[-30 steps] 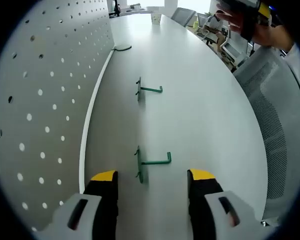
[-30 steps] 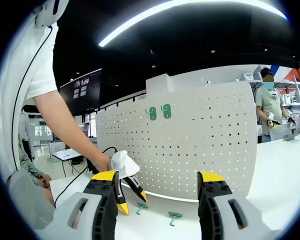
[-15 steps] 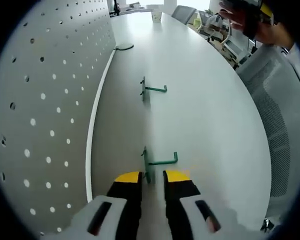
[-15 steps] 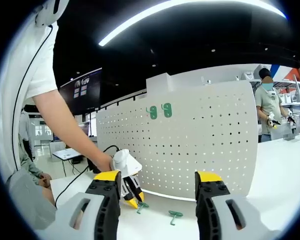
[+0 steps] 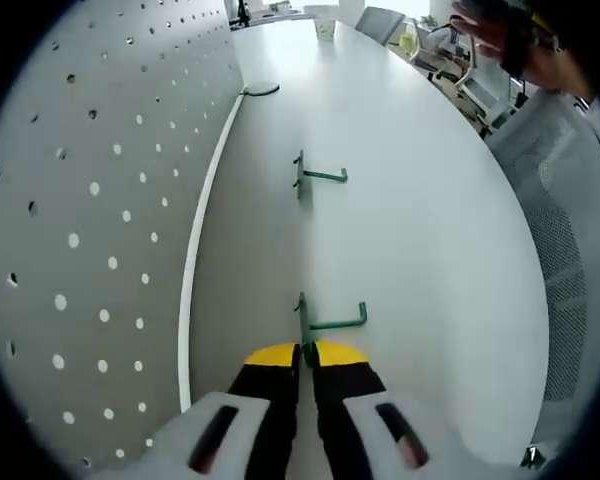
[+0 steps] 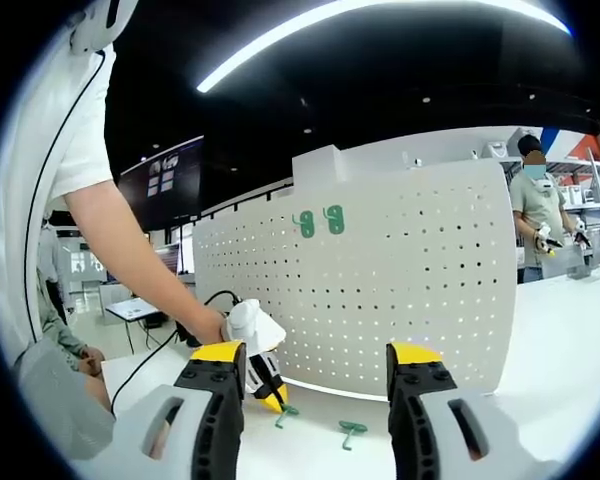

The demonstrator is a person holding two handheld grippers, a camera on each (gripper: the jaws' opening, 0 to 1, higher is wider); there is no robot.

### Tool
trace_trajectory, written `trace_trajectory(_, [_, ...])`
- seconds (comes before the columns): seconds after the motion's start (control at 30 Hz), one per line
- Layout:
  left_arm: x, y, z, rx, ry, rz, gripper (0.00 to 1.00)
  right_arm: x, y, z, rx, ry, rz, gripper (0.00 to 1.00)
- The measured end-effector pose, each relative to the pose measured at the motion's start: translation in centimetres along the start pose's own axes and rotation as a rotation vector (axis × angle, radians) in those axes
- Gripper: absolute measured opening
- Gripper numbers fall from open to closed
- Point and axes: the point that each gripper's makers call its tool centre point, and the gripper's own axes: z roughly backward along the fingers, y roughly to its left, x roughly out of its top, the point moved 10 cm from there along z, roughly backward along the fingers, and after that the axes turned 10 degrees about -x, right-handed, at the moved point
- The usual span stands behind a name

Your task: Insert the hook assembly into the mounting plate slot until the hook locks in place.

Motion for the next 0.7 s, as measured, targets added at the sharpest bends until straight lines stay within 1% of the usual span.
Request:
trace_trajectory(0.2, [0.02, 0.04, 0.0, 0.005, 0.001, 0.001, 0.04, -0.01, -0.07, 0.01, -0.003, 0.002, -0.003, 0.54])
trace_trajectory(0.27, [0.01, 0.09, 0.0, 0.004, -0.003, 0.013, 0.04, -0.02, -0.05, -0.01, -0.002, 0.003, -0.001, 0.54])
trace_trajectory(0.43, [-0.01, 0.03, -0.03, 0.007, -0.001, -0.005, 0.04, -0.07, -0.06, -0.01, -0.002, 0.006, -0.006, 0.54])
trace_trajectory(0.53, [-0.07, 0.06, -0.06, 0.011, -0.005, 0.002, 0.03, -0.04, -0.06, 0.01, -0.002, 0.005, -0.008, 0.54])
trace_trajectory(0.7, [-0.42, 0.03, -0.01, 0.023, -0.045, 0.038, 0.03, -0.03, -0.08, 0.04, -0.003, 0.005, -0.007, 0.54])
